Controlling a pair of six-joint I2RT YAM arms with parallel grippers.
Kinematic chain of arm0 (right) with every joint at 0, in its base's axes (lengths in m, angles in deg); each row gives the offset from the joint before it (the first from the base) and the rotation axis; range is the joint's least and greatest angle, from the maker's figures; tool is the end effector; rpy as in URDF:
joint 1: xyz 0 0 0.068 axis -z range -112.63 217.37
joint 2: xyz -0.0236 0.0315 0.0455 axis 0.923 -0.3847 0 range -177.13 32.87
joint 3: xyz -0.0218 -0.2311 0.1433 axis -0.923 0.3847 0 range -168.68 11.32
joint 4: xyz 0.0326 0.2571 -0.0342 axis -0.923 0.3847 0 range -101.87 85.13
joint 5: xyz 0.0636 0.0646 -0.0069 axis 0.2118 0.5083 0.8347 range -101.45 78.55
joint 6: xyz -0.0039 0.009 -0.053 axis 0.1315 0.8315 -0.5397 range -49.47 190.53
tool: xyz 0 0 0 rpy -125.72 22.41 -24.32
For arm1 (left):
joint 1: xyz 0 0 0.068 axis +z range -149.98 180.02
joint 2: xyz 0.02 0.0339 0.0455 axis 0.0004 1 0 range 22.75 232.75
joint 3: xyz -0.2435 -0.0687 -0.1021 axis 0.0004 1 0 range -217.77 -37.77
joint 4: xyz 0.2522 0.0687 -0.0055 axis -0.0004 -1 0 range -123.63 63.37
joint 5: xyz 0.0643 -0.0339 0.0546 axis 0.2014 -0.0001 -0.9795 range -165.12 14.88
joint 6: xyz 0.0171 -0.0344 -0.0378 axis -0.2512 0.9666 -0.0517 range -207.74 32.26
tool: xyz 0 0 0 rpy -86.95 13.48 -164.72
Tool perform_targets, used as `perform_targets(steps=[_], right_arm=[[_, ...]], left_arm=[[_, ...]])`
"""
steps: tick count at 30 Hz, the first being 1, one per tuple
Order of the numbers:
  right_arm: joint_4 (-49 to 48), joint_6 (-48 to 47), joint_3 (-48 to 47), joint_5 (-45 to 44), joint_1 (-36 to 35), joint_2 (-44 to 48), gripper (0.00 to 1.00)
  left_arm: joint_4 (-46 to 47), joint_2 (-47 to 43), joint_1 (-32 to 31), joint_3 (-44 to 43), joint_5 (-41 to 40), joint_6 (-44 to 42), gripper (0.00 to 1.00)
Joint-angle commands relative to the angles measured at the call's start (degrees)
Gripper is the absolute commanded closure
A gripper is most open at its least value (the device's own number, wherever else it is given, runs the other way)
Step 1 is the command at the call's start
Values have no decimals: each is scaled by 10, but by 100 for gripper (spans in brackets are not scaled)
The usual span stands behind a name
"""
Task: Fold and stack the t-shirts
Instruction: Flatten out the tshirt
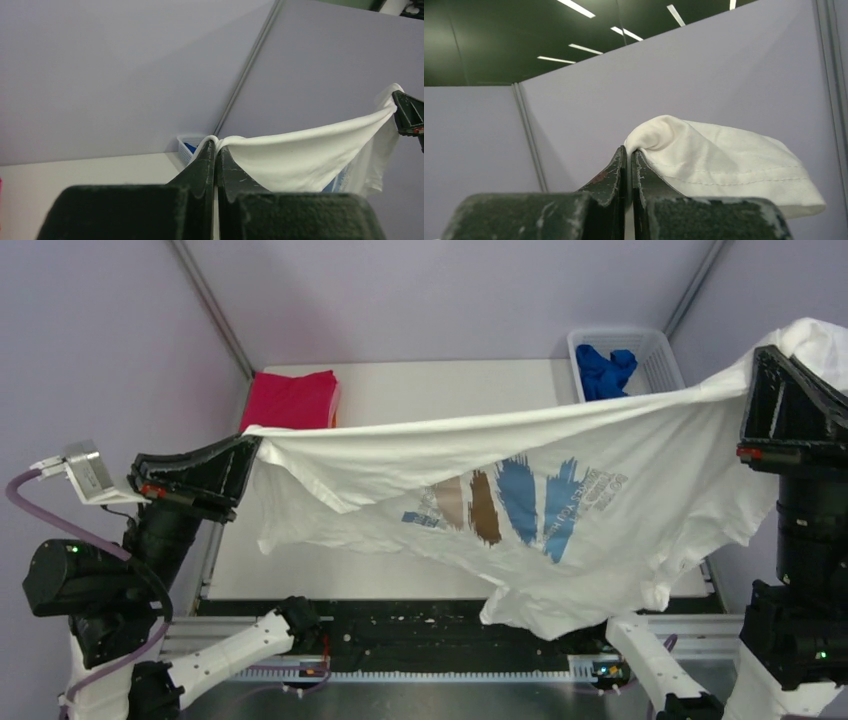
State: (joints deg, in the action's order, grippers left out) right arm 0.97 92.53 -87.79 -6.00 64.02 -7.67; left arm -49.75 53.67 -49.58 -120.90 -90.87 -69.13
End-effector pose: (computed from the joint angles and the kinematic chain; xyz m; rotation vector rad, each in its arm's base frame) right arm -0.0279 0.0018 0.6038 0.0362 0.7836 0.4565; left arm 0.0014 0.0134 0.5322 0.0444 1.1279 -0.9222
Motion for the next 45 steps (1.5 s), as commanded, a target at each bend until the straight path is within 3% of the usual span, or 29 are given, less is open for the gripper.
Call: perform_targets(steps=[1,6,9,13,16,20,23,26,34,36,37,38,39,40,41,42,45], right_arm=[[-15,-22,40,-1,3,-75,100],[-102,-21,156,-2,3,-117,100],[-151,-10,223,4,3,-148,100],[-236,22,310,6,3,-207,100],[-284,35,340,22,2,-270,100],[-309,38,321,53,-5,-372,100],[-323,42,292,55,-9,-444,100],[-335,46,253,59,-14,-515,100],[-313,10,50,-4,-41,-746,100],[-273,-20,-34,-33,-46,-813,98],[-245,-32,-77,-40,-49,-849,81],[-210,-39,-126,-40,-49,-878,63],[-177,-47,-169,-39,-51,-906,47],[-142,-50,-203,-36,-53,-926,32],[-118,-55,-221,-32,-54,-934,7],[-106,-60,-222,-29,-57,-932,2],[-106,-79,-163,-36,-70,-878,1]], left_arm=[[36,33,0,36,-117,-16,100],[111,78,0,148,-400,-20,100],[105,138,15,181,-472,4,100],[15,239,156,201,-317,145,100],[40,322,251,235,-203,171,100],[87,438,298,227,-87,151,100],[108,515,320,198,-64,146,100],[103,598,360,143,-22,145,100],[15,859,422,-130,38,144,99],[-40,909,431,-198,58,150,73],[-62,926,434,-221,60,151,57],[-76,936,436,-236,60,153,31],[-78,936,437,-238,61,152,16],[-75,929,438,-233,61,152,8],[-70,919,438,-224,65,150,2],[-64,904,438,-212,72,147,1],[-52,845,438,-163,93,146,1]])
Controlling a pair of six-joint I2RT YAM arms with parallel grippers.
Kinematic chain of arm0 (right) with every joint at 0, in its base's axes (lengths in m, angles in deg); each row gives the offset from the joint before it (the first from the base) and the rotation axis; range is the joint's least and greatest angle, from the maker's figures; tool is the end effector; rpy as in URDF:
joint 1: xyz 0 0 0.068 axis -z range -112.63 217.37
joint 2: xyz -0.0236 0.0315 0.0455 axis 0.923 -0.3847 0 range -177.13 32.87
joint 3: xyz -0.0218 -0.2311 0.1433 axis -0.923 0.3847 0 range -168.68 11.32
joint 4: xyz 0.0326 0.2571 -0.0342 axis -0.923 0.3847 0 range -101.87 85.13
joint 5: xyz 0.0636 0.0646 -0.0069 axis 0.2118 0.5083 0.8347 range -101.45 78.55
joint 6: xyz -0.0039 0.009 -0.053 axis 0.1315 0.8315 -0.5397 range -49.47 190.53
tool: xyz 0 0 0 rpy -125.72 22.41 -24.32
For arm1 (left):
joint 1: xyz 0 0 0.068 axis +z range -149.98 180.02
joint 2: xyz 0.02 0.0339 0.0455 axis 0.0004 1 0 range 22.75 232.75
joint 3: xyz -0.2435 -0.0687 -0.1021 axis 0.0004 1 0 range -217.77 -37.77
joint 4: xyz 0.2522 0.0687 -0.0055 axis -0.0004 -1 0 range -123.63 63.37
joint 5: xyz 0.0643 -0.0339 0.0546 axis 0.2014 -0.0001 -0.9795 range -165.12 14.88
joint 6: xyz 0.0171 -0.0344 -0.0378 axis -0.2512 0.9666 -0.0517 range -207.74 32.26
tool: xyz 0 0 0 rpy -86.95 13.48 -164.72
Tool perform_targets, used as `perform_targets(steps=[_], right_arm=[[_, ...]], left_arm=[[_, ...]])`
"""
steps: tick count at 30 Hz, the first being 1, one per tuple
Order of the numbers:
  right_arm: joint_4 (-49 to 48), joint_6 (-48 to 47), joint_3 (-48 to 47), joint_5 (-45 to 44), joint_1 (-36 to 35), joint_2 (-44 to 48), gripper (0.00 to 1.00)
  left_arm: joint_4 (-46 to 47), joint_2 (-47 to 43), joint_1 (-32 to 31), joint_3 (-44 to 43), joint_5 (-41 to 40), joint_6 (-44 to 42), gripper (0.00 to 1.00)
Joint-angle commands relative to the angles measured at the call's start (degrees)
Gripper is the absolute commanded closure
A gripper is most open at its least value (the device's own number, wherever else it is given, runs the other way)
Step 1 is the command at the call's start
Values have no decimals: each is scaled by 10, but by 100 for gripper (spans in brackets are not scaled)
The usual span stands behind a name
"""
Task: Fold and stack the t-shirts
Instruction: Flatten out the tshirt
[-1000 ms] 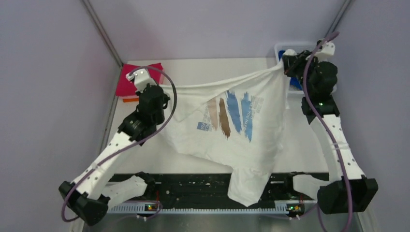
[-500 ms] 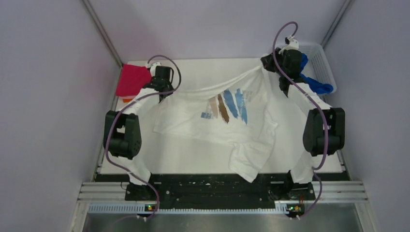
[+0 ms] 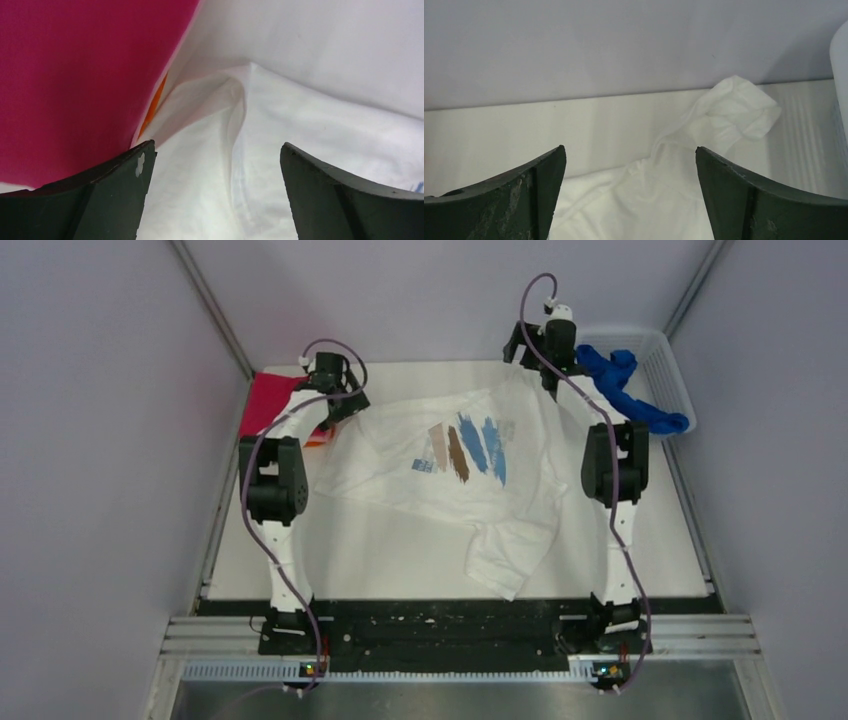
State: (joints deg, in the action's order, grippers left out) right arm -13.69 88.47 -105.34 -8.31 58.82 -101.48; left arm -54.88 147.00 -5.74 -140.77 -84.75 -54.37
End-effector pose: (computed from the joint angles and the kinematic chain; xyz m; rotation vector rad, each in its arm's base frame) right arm 0.5550 0.0855 0.2551 0.1139 1.8602 0.3722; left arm 0.4877 -0.0432 0.2160 -0.6505 2.3320 -0.1070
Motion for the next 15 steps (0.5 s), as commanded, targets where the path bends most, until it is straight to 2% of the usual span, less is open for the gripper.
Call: perform_targets(steps=[1,4,10,15], right_arm=[[41,-42,41,-18,-24,87,1],[14,-7,162,24,-31,204,1],[-266,205,551,177,15,436,1],[-222,222,694,197,9,564,1]], left_arm=[[1,-111,-1,57,38,-1,1],[3,-202,-1,138,38,11,1],[-14,-381,4,359,-48,60,1],[-12,-437,25,463,-54,81,2]])
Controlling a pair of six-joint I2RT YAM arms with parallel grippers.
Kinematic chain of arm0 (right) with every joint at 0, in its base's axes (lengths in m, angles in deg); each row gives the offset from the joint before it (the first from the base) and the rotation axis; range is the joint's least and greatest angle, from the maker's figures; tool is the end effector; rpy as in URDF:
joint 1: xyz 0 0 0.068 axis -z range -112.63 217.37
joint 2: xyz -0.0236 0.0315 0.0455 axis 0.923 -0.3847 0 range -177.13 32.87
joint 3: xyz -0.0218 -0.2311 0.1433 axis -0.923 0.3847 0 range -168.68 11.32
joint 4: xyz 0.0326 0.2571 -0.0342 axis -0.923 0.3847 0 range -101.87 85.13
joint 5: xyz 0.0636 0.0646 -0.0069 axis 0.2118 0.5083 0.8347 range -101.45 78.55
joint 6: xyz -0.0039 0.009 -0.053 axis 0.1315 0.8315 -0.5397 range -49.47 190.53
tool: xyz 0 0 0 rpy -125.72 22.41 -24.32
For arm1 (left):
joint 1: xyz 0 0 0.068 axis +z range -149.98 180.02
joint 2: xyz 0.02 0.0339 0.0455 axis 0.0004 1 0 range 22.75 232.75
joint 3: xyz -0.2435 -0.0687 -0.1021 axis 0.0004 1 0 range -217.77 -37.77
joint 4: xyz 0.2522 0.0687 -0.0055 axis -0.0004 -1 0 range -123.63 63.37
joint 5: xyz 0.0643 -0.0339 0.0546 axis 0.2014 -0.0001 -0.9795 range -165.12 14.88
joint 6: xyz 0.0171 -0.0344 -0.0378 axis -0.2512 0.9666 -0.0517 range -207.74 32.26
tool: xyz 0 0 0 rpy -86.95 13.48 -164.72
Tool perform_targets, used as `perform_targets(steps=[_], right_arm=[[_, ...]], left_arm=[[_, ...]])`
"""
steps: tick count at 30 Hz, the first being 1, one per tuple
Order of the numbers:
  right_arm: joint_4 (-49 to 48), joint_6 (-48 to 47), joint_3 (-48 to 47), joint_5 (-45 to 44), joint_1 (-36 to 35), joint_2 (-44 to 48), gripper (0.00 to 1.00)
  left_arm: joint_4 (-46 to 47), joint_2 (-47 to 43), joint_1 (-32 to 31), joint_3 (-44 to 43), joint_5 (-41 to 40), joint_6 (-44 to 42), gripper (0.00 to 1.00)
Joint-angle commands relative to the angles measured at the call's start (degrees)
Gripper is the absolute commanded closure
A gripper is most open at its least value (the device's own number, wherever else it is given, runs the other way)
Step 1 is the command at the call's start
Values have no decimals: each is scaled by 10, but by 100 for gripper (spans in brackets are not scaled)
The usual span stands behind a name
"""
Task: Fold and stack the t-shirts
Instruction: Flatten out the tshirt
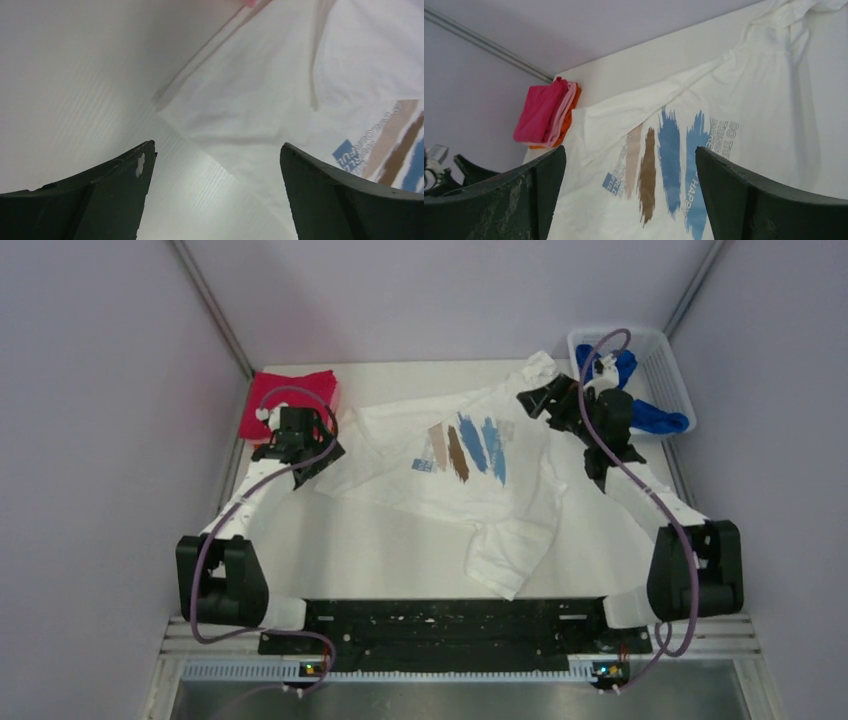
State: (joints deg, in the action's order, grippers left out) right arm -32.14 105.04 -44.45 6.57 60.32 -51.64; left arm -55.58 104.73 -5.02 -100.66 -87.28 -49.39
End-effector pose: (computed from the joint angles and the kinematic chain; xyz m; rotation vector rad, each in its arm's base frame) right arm 0.3411 0.0534 0.2953 0.1841 1.7693 0.8004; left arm 0.3066 -0.0195 0.2707 -0.7769 2.2570 -0.1021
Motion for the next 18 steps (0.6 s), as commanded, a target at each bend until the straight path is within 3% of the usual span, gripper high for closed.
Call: perform_targets(steps=[1,5,9,14,18], right_arm=[[-25,52,107,45,-14,88,1],[96,13,150,-23,-44,179,1],[129,29,209,-64,-55,267,1],[236,3,235,-95,-60,318,1],[275,-7,253,-114,-60,344,1]], left_arm=[[-7,-14,25,69,-32,38,4],[7,3,46,81,-26,53,12],[35,63,69,64,-14,54,15],[8,152,75,6,-19,61,24],[7,163,76,16,-14,72,29]])
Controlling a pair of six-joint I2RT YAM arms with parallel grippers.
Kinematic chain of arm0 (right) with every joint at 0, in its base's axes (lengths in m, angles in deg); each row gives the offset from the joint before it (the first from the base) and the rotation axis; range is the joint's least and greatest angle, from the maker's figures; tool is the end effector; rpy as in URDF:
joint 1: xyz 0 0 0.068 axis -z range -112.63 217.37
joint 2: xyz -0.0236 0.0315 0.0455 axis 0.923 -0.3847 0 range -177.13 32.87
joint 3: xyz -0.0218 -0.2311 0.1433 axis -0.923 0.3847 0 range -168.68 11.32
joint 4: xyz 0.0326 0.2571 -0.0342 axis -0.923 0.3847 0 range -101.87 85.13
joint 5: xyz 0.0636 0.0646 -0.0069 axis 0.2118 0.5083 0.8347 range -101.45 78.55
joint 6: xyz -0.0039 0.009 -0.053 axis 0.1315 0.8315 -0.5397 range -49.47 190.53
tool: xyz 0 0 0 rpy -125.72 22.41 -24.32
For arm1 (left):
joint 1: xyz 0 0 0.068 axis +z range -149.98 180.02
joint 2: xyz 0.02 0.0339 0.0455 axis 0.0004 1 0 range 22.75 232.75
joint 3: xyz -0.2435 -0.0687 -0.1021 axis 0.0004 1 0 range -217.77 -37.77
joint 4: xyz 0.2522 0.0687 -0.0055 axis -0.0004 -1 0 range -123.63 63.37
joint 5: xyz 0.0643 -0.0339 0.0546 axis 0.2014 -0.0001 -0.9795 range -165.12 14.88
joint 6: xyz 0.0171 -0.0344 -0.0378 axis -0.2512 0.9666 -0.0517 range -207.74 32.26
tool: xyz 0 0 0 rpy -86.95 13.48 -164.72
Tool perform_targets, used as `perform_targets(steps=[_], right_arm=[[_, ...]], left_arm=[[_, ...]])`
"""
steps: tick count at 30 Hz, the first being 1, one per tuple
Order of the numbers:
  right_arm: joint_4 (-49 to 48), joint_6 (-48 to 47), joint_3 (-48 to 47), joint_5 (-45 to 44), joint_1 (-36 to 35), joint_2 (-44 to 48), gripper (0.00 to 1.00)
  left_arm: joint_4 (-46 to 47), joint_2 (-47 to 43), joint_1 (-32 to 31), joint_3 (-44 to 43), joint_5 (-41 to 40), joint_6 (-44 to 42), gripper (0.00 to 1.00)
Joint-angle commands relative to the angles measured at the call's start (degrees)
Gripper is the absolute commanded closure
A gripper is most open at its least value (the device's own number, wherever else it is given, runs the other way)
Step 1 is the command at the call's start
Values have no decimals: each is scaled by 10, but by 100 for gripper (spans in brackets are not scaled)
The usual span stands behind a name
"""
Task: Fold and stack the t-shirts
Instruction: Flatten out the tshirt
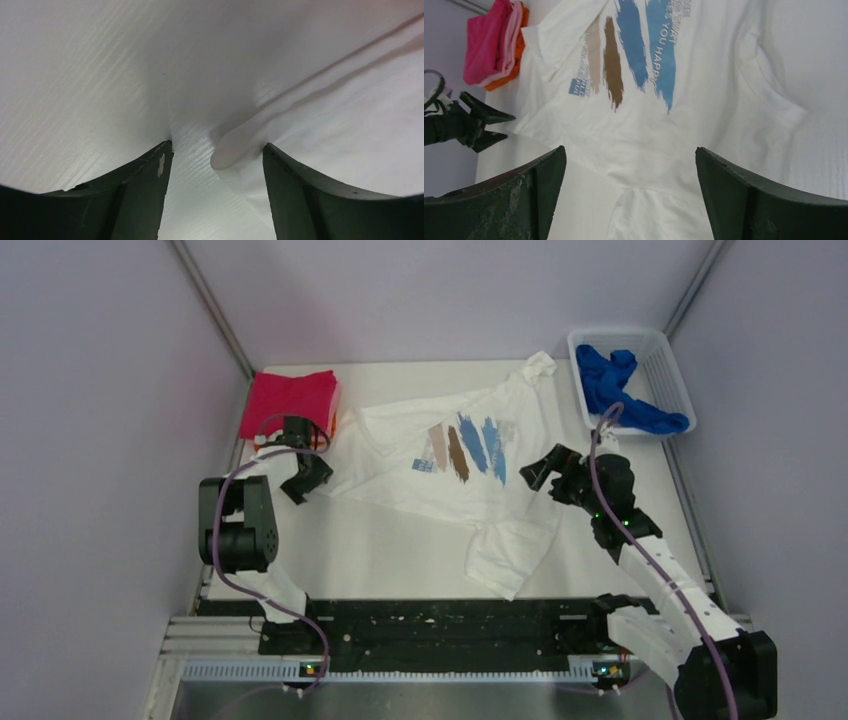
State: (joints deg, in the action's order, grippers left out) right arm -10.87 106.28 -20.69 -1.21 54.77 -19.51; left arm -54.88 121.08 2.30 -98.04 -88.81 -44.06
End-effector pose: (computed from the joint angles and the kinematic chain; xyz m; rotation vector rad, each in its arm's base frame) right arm 0.2044 0.0523 0.2539 0.2820 1.9890 0.7245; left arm 0.3312 0.0216 0.1716 -1.1046 2.4325 0.1018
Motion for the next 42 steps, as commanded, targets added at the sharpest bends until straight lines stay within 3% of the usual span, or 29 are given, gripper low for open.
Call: perform_targets(steps=[1,5,9,11,13,18,21,23,28,32,38,42], right_arm=[[66,-20,17,-41,-5,26,1],[68,-22,14,-52,-4,25,1],[76,-25,10,-59,-4,16,1],[93,-26,10,-84,-5,11,1],[115,-26,6,-100,-4,7,1],[163,-37,-17,-105,-9,-5,4],[212,-52,-43,-108,-49,-17,6],[253,-54,-66,-122,-107,-32,7],[338,-9,-104,-174,-346,-105,10],[355,33,-112,-161,-450,-165,13],[386,80,-96,-150,-486,-184,25],[388,100,-67,-129,-494,-182,27]], left_arm=[[0,-3,3,-7,3,19,30],[10,-8,3,10,9,24,37],[16,8,2,9,33,25,53],[21,17,2,9,43,24,69],[20,25,3,7,47,23,99],[19,2,2,20,33,19,100],[9,-19,3,29,-2,19,100],[3,-27,3,30,-14,15,100],[8,-33,3,34,-7,15,100],[8,-34,3,36,-4,11,100],[7,-44,3,41,-9,11,100],[11,-46,3,43,-8,11,100]])
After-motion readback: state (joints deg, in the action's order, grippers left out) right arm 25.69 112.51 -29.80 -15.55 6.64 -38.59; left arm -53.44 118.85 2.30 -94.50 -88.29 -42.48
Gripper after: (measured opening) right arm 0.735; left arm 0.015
